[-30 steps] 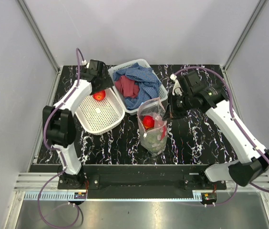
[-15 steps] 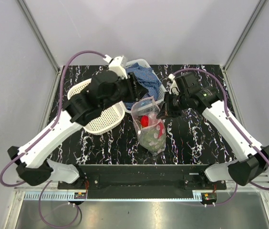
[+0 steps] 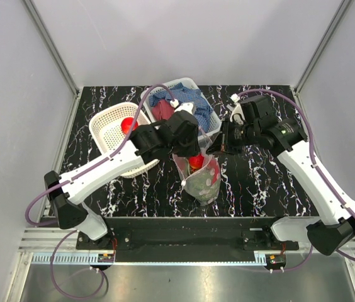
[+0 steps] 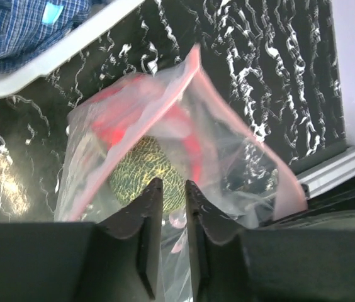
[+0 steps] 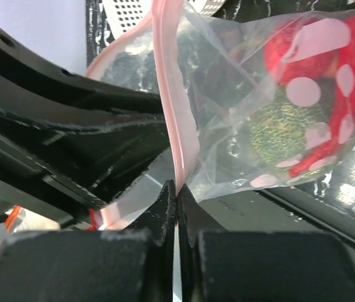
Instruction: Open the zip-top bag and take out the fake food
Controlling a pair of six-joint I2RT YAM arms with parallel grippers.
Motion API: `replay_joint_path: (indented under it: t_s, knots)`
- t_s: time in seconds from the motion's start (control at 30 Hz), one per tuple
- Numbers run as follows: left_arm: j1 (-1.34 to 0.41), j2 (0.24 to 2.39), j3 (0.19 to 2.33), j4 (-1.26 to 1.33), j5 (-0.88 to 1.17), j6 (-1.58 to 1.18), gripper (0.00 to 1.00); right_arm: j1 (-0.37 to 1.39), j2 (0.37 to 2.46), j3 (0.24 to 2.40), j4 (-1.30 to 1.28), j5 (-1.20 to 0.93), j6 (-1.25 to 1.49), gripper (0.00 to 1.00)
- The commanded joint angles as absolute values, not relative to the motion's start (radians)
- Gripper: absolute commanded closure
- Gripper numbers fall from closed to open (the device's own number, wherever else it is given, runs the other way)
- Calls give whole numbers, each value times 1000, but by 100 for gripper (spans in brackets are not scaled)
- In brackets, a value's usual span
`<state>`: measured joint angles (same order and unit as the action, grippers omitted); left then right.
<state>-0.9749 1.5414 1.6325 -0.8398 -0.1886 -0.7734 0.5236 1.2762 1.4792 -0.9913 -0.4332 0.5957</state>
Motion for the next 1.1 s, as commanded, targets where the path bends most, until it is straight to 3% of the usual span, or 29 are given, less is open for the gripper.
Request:
replay_joint_path:
  t_s: [0.0, 0.03, 0.17, 0.7, 0.8, 0.93, 1.07]
  knots:
    - [-1015, 1528, 1669, -876, -305, -814, 80, 523, 1238, 1506, -959, -476, 679, 100]
    - [-1028, 1532, 1661, -888, -314, -825, 85, 523, 1230, 1500, -957, -468, 696, 100]
    - [-1051, 1562, 1628, -879, -330, -885, 87, 523, 1168, 1463, -945, -425, 759, 100]
    - [-1120, 1784, 1663, -796, -308, -867, 86, 522, 911, 1239, -1048, -325, 807, 100]
    - [-1123, 1795, 1632, -776, -292, -873, 83, 523, 905, 1241, -1058, -331, 790, 100]
    - [-1123, 1802, 1612, -759, -294, -897, 68, 522, 893, 1252, -1069, -334, 782, 100]
    - [-1137, 1810, 1624, -749, -275, -849, 66, 522, 884, 1246, -1074, -333, 766, 100]
